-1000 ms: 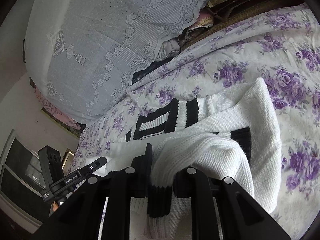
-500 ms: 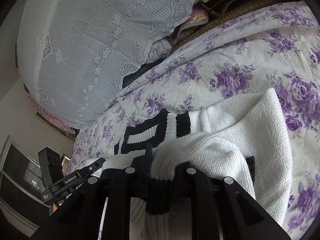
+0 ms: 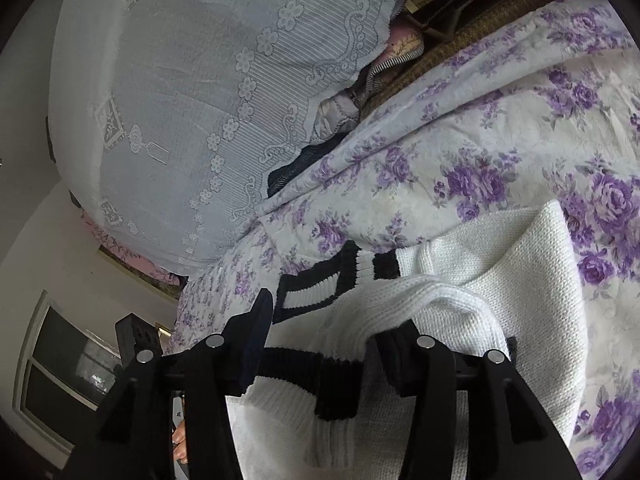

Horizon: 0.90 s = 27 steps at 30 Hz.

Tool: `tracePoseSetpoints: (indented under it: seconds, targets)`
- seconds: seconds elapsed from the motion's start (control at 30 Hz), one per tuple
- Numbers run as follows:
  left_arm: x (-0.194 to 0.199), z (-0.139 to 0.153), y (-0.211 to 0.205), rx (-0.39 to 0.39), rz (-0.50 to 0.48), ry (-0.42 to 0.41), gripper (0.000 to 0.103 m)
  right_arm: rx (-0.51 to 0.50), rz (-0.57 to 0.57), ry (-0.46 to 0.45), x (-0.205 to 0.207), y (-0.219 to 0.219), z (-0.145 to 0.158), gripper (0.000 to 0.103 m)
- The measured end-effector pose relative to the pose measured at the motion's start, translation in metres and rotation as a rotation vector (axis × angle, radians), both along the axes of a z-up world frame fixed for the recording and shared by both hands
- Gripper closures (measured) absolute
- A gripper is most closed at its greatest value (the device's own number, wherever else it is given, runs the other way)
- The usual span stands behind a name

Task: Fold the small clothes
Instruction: 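Fold the hem with both grippers over onto the collar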

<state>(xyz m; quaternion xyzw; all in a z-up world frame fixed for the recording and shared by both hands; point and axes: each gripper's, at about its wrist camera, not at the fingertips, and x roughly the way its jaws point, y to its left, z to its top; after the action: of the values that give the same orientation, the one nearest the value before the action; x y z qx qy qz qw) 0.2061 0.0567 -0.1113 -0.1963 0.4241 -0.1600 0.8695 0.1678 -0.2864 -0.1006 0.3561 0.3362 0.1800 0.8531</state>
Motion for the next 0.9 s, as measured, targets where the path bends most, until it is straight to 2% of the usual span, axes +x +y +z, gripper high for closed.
tracePoseSetpoints:
  seconds: [0.1, 0.2, 0.33, 0.4, 0.47, 0.53, 0.6, 0.67, 0.77, 0.8, 0.9]
  targets:
    - [-0.009, 0.016, 0.002, -0.033, -0.002, -0.047, 0.045, 0.025, -0.001, -0.04, -0.004, -0.004, 0.009, 0.048]
    - [-0.01, 0.025, 0.004, -0.061, 0.011, -0.074, 0.034, 0.08, -0.006, -0.052, -0.001, -0.012, 0.01, 0.04]
    - [0.006, 0.009, 0.008, -0.063, 0.048, -0.004, 0.033, 0.103, -0.07, -0.007, 0.009, -0.028, -0.005, 0.038]
    - [0.017, -0.006, 0.015, -0.113, 0.056, 0.063, 0.033, 0.15, -0.094, 0.033, 0.012, -0.038, -0.016, 0.039]
    - [0.02, -0.014, 0.026, -0.19, 0.064, 0.093, 0.033, 0.193, -0.107, 0.052, 0.012, -0.045, -0.023, 0.04]
    - [0.017, -0.008, 0.033, -0.243, 0.071, 0.088, 0.033, 0.153, -0.105, 0.043, 0.01, -0.04, -0.017, 0.04]
    - [0.01, 0.001, 0.039, -0.262, 0.081, 0.044, 0.033, 0.069, -0.105, 0.01, 0.007, -0.031, -0.007, 0.04]
    - [0.005, 0.01, 0.045, -0.25, 0.113, 0.0, 0.032, 0.025, -0.097, -0.025, 0.006, -0.025, 0.0, 0.04]
    - [-0.003, 0.022, 0.052, -0.13, 0.214, -0.047, 0.02, 0.022, -0.079, -0.014, 0.006, -0.026, 0.003, 0.039]
    - [-0.004, 0.024, 0.052, -0.117, 0.205, -0.041, 0.02, 0.036, -0.069, 0.01, 0.006, -0.028, 0.001, 0.039]
    - [-0.006, 0.024, 0.05, -0.154, 0.119, -0.007, 0.02, 0.051, -0.035, 0.034, -0.003, -0.03, 0.002, 0.039]
